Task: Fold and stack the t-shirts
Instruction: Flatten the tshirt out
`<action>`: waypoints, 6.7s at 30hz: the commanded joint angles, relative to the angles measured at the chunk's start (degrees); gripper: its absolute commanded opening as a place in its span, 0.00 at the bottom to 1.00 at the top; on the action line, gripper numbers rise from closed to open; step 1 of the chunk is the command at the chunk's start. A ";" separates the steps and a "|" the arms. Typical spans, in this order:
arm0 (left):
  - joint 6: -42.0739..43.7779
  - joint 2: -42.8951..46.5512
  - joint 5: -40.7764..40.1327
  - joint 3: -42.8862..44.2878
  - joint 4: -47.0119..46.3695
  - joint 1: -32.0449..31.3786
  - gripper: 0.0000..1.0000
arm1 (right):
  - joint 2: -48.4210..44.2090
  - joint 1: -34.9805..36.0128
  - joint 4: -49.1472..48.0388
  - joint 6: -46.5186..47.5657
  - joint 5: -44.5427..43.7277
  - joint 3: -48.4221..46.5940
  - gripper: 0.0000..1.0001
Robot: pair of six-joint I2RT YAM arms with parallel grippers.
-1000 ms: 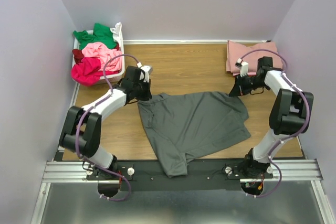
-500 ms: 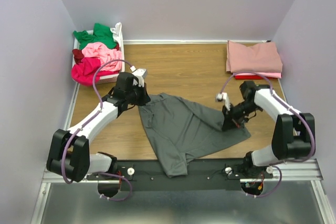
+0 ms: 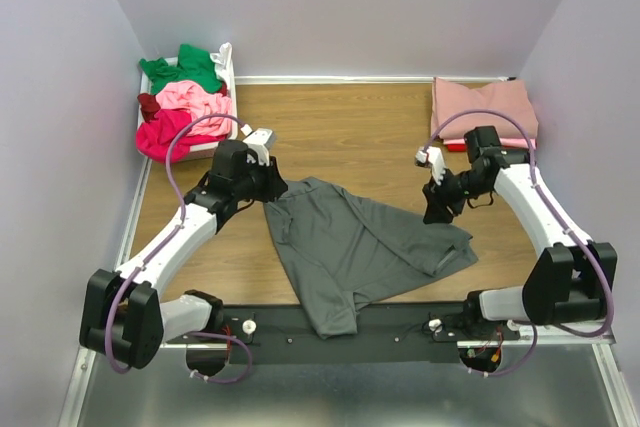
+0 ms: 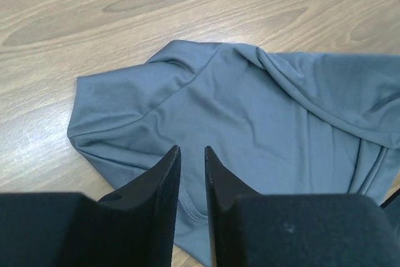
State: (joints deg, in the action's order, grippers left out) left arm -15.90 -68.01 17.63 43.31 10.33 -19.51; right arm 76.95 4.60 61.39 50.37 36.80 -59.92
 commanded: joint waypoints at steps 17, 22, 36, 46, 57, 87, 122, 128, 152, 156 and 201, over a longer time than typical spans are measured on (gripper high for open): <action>0.08 1.12 -0.14 -2.09 -2.95 0.00 0.31 | -0.40 12.71 -6.71 -4.83 -13.15 14.92 0.44; 0.08 0.77 -0.14 -2.00 -3.12 0.00 0.31 | 0.48 15.44 -8.82 -6.60 -16.23 16.33 0.44; 0.08 0.51 0.13 -2.18 -3.30 0.00 0.31 | 2.77 21.50 -11.55 -10.11 -21.33 18.17 0.36; 0.17 -0.11 -0.05 -2.18 -3.73 0.00 0.31 | -2.23 21.68 -9.71 -11.08 -24.23 13.00 0.08; 2.89 -9.85 -6.81 5.28 -1.90 0.08 0.37 | -1.72 15.72 -11.81 -13.19 -29.23 1.39 0.05; 6.50 -36.49 -6.39 18.04 5.84 0.79 0.46 | 8.57 3.31 -27.37 -20.93 -19.31 -0.72 0.05; -5.10 -10.58 4.90 4.75 6.26 -30.41 0.27 | 8.31 1.64 -27.99 -21.01 -18.07 1.03 0.05; -5.19 -1.18 -16.83 11.96 14.89 -29.63 0.53 | 8.74 1.55 -27.99 -21.01 -17.99 1.12 0.05; -8.01 -9.42 -6.38 3.18 12.44 -29.09 0.57 | 9.19 1.46 -28.16 -21.10 -17.55 1.83 0.05; -7.31 -12.67 -6.20 4.85 11.73 -29.88 0.54 | 9.19 1.38 -28.25 -21.10 -17.46 2.00 0.05; -10.19 -11.47 -14.21 13.59 13.42 -30.06 0.39 | 9.10 0.59 -28.43 -20.75 -17.29 2.97 0.05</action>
State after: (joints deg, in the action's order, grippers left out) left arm -18.17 -85.47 0.80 64.62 28.62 -49.60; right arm 85.52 5.87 33.91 29.82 18.13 -57.93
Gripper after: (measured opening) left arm 0.385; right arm 0.051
